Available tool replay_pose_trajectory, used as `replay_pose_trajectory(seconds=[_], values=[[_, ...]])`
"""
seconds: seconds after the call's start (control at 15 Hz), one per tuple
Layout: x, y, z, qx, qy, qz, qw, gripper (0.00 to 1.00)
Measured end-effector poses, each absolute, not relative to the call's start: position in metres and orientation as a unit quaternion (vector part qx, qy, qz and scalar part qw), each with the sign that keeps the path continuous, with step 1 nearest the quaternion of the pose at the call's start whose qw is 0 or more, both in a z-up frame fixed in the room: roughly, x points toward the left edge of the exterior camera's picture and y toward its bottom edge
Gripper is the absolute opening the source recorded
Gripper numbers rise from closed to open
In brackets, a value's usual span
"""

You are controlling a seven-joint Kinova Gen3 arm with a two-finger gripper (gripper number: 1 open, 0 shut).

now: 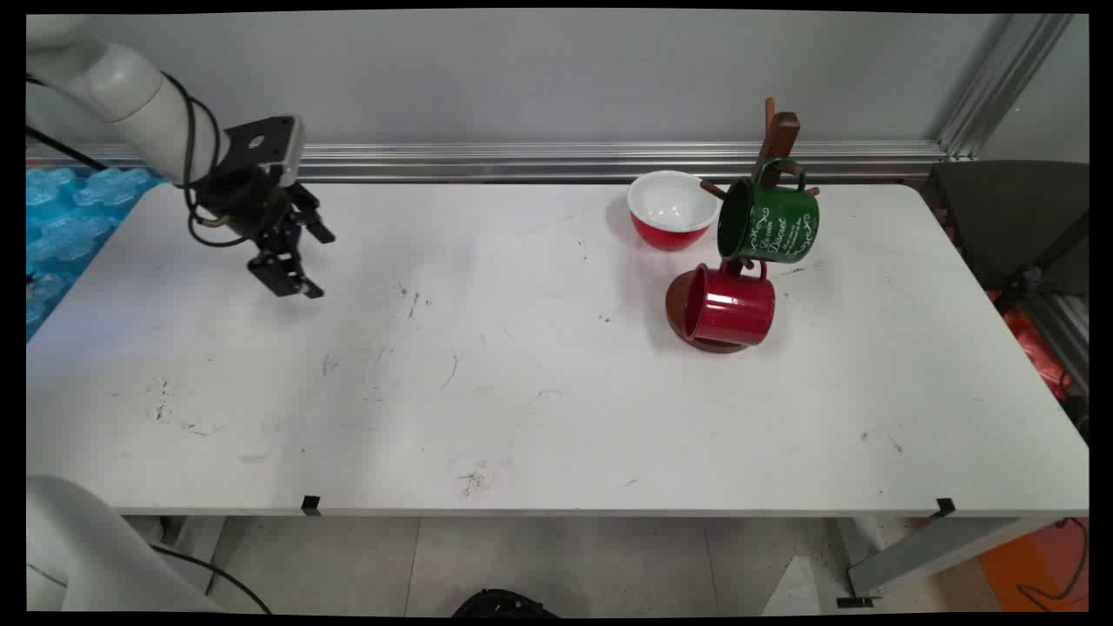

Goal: Pick up the green mug from the rack

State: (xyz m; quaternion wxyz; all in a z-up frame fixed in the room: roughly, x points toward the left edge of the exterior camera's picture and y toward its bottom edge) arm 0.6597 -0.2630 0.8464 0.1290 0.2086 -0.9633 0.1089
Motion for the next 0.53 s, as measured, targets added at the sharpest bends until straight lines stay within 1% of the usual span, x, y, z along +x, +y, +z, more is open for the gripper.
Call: replay_pose_trajectory(seconds=[0.27,0.53], values=[[0.633,-0.269,0.856,0.212,-0.957,0.105,0.166,1.00],[0.592,-0.279,0.875,0.207,-0.948,0.101,0.221,1.00]])
